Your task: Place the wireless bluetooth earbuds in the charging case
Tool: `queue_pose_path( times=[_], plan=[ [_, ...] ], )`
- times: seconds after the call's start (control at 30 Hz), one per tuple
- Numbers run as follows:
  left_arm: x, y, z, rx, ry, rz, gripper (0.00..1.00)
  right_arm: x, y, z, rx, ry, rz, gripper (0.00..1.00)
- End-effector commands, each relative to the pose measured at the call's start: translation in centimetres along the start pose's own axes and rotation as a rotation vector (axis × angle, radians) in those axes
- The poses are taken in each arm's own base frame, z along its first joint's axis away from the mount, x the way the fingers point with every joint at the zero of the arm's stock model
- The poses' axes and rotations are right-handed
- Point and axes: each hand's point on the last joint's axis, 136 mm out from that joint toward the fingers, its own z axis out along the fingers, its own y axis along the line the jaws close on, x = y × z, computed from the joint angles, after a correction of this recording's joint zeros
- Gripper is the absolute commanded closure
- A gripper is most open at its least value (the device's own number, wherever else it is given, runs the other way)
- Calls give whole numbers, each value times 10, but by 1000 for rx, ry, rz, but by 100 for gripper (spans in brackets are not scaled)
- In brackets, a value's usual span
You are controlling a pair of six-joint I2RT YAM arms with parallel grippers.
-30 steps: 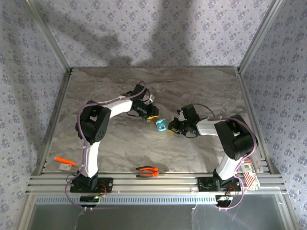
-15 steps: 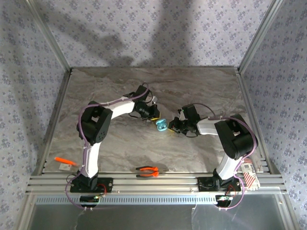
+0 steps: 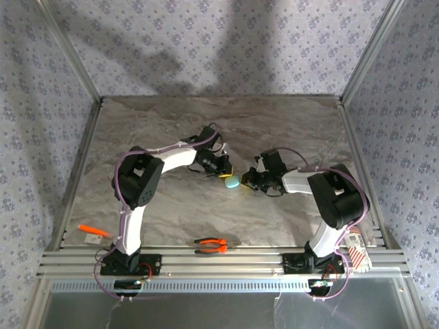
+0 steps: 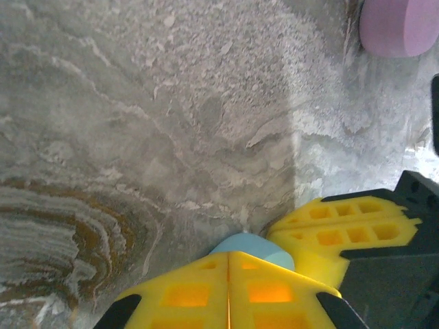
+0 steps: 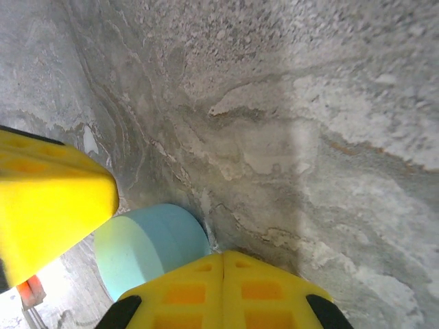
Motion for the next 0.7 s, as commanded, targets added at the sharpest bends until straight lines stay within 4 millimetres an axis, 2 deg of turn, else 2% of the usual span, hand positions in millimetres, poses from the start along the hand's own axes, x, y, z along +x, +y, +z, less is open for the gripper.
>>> queue_pose_path(
  times=[0.0,0.27,0.47,0.67],
  plan=[
    [3,-19,-18,24,-19,29,91,0,-4,-14,37,-24,-13,100],
    [2,-18,-50,-18,-122,42,81,7,0,-44,131,-47,-106,99],
    [6,-6,-90,-39,-260,24,72,9,10,-63,238,-62,-233,74],
    [19,7,-129,-89,-385,29,62,13,24,-67,322,-63,-349,48]
  ],
)
